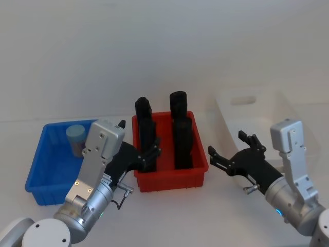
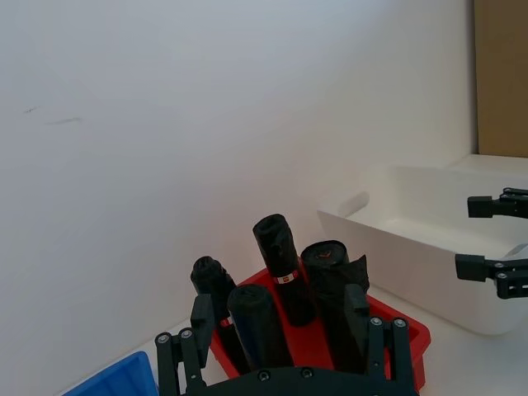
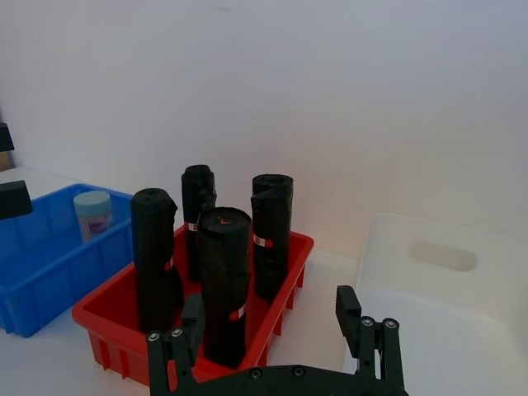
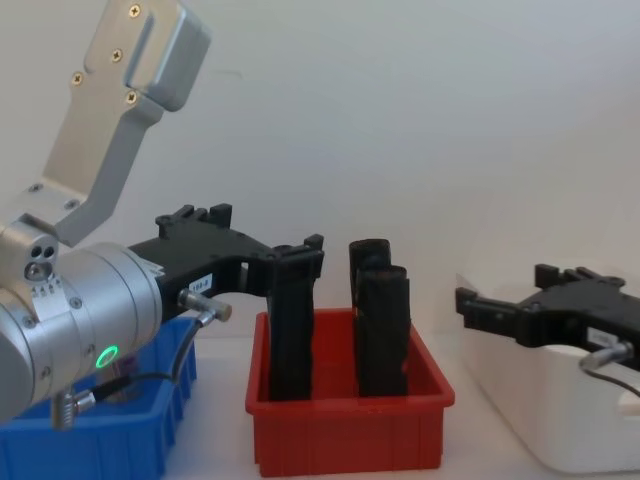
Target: Pick the cotton swabs from the blue box and place them into the white box.
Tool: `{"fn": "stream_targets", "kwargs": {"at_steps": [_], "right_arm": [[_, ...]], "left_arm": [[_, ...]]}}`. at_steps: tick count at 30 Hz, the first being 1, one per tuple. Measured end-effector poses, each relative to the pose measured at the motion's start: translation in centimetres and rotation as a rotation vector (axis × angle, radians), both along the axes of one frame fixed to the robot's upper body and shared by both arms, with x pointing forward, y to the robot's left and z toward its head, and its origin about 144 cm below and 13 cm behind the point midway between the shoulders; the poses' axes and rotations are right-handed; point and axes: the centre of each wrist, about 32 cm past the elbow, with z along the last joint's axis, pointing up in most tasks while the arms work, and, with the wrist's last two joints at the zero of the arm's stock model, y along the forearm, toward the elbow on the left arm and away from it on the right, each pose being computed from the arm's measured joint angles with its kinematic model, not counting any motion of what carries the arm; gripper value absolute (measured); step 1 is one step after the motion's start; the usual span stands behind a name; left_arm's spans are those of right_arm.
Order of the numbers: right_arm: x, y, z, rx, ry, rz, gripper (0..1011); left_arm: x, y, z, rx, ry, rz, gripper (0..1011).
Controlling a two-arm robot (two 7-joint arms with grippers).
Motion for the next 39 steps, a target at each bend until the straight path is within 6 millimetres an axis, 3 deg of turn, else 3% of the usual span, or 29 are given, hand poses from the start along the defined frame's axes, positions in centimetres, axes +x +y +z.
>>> {"fn": "stream_targets", "kwargs": {"at_steps": [39], "right_arm": [[8.6,0.8,-1.3,0.004,0.023,0.206,1001]], "left_arm": [[0.0,0.0,0.0,0.0,0.0,0.0,1004]]}}
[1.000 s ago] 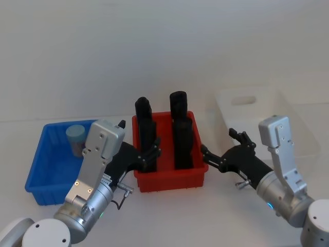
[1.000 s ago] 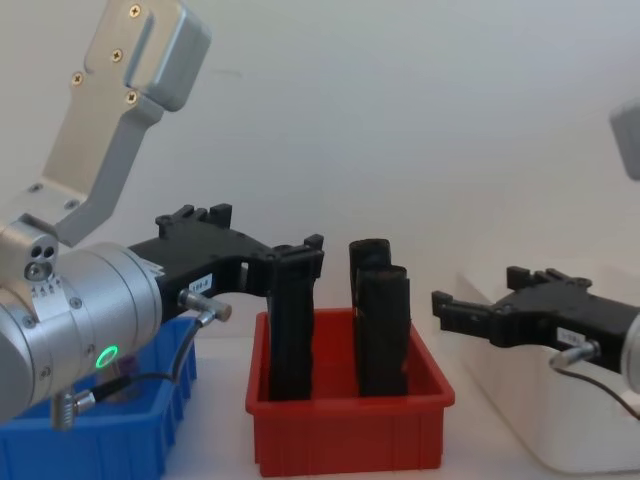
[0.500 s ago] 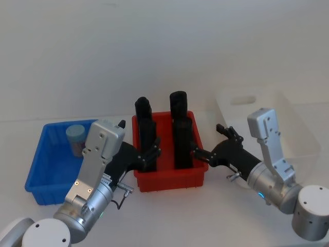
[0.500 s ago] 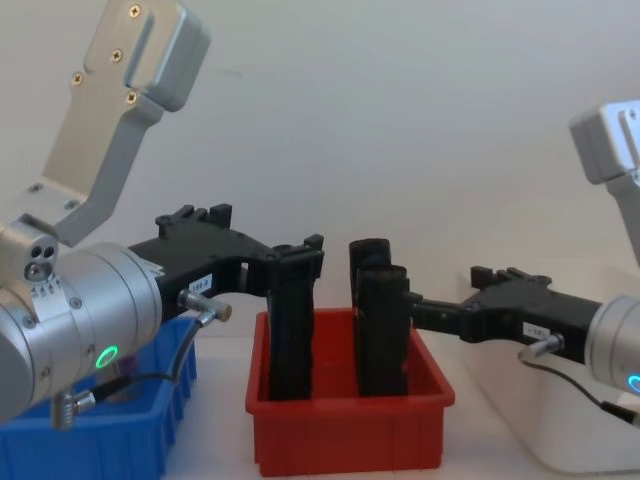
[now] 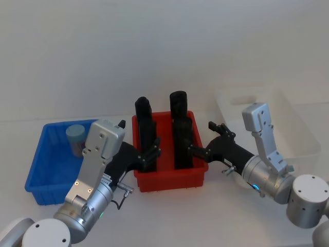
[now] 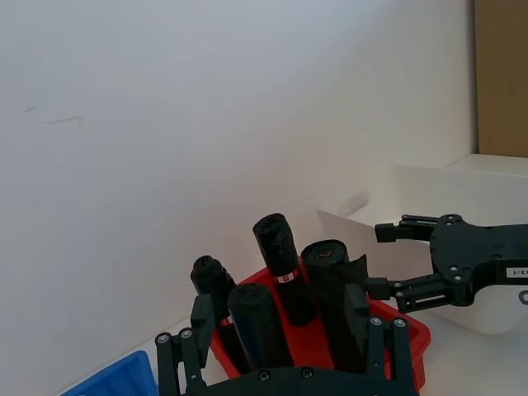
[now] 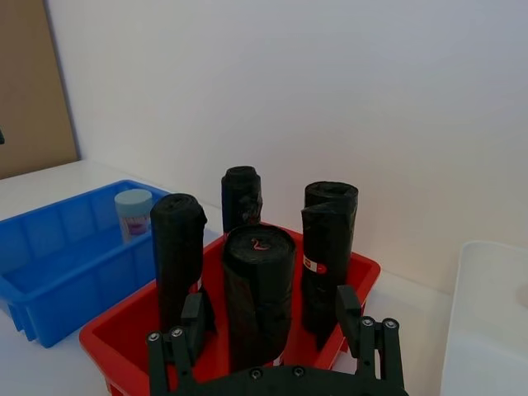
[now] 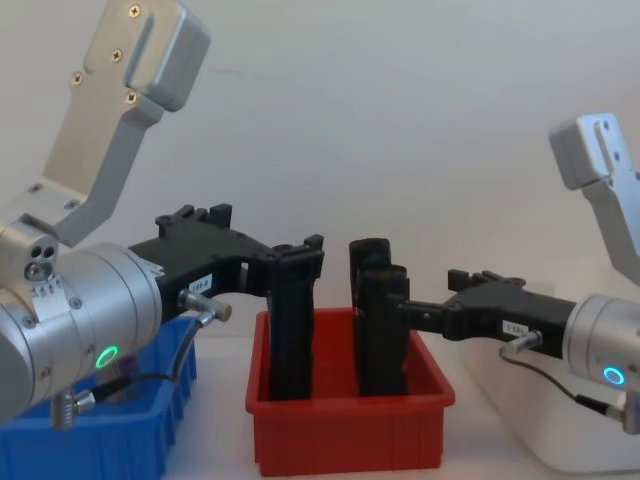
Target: Pick the cotton swabs from the blue box and place them into the white box.
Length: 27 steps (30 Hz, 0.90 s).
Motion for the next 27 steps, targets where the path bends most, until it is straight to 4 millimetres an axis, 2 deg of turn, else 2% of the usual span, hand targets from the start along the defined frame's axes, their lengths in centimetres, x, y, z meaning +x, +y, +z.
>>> {"fn": "stream_targets", "kwargs": {"at_steps": [27], "right_arm": [[3.8,0.2,-0.8,0.003,0.057,0.09,1001]], "left_arm": [[0.0,0.0,0.0,0.0,0.0,0.0,1004]]}}
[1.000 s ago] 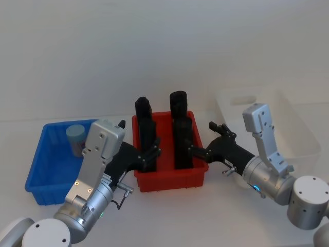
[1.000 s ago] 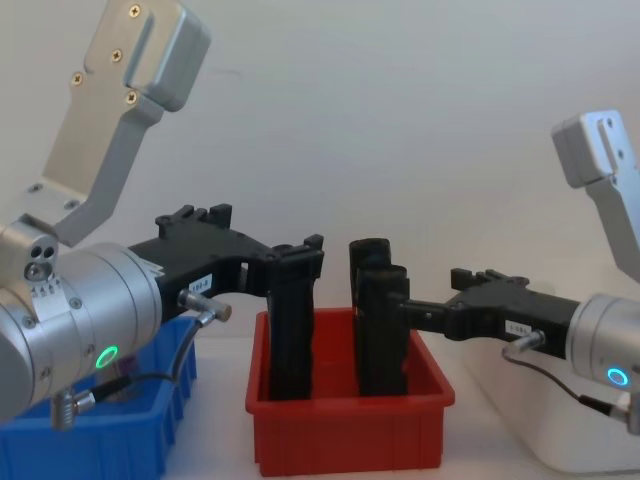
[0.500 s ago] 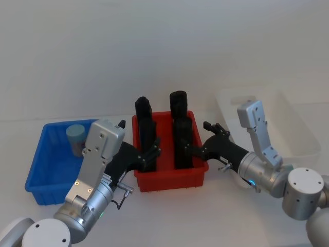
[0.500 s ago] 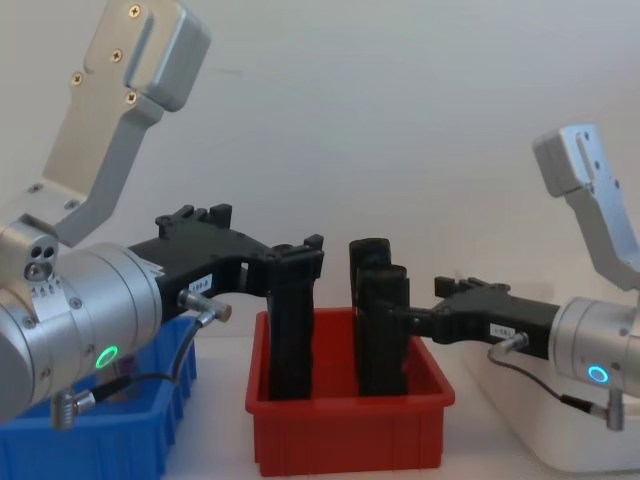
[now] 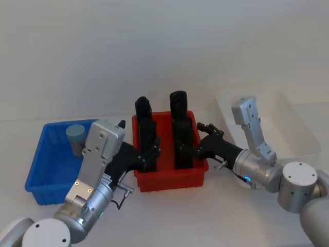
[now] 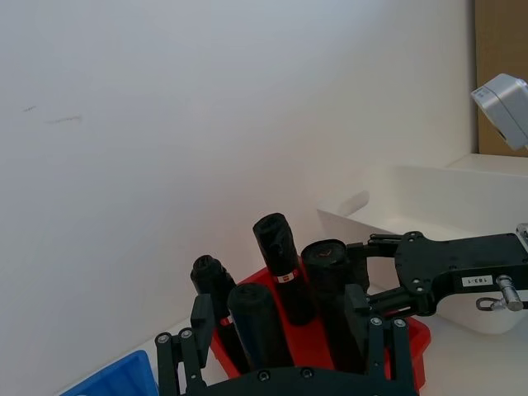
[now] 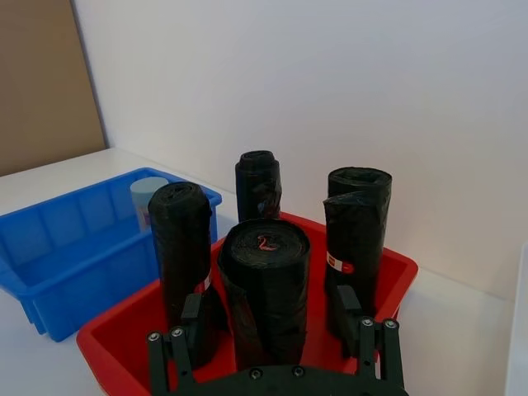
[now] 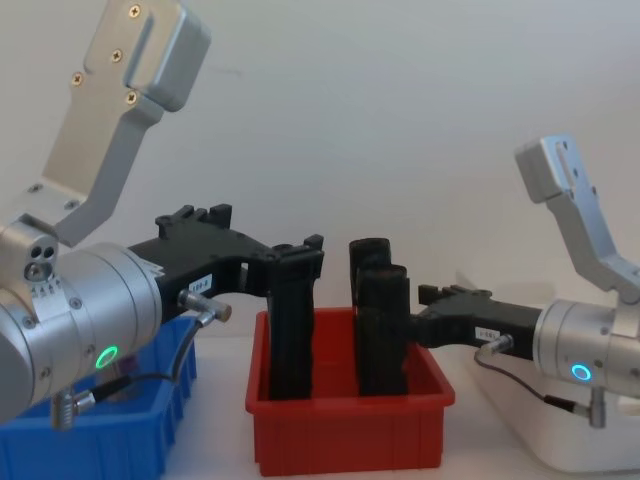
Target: Pick the cotton swabs from the blue box and place them into the white box.
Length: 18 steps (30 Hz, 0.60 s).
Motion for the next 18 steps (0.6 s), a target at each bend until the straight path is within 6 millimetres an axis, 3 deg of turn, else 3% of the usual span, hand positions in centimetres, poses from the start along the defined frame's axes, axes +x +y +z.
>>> {"fn": "stream_targets", "kwargs": {"at_steps": [13,18], "right_arm": [[1.5,0.3,-0.1,0.007,0.026,0.053,998],[2.0,0.4,-0.1,0.01,0.03,0.065,883]], "left_arm": [[0.0,0.0,0.0,0.0,0.0,0.0,1004],[0.0,0.0,0.0,0.0,0.0,0.0,1004]]}}
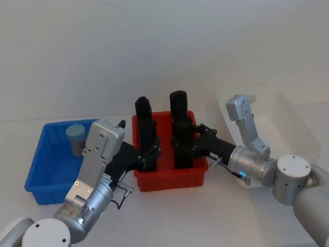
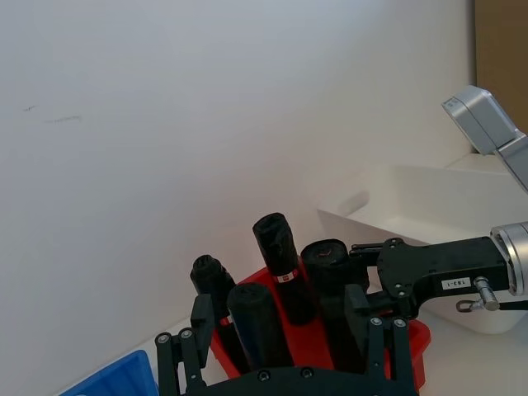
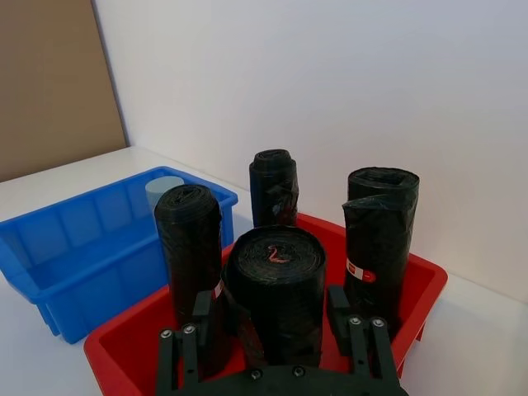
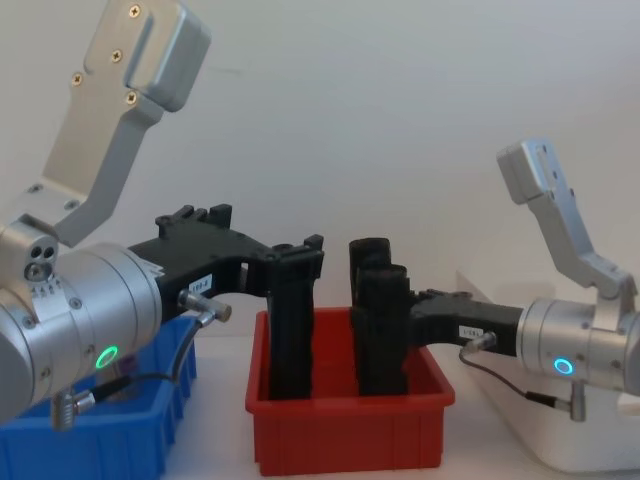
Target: Pick the cotton swabs from the blue box and place them into the white box.
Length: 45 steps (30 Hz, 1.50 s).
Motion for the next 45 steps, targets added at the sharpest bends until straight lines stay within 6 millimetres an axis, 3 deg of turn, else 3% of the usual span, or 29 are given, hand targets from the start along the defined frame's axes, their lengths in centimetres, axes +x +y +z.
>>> {"fn": "stream_targets", "kwargs": {"at_steps": [6,12,30,45], "right_arm": [[0.4,0.0,0.0,0.001,-0.001,0.003,743],[0.6,-0.1,0.0,0.0,-0.003,0.0,527],[-0.3,-0.7,1.4,0.033,-0.082,-0.041,464],[-4.3,-1.0,4.5,0.1,-0.195,-0.193,464]], "left_arm": [[0.0,0.0,0.0,0.0,0.0,0.0,1004],[0.0,0.0,0.0,0.0,0.0,0.0,1004],[0.0,0.0,0.0,0.0,0.0,0.0,1004],[0.0,0.0,0.0,0.0,0.0,0.0,1004]]}}
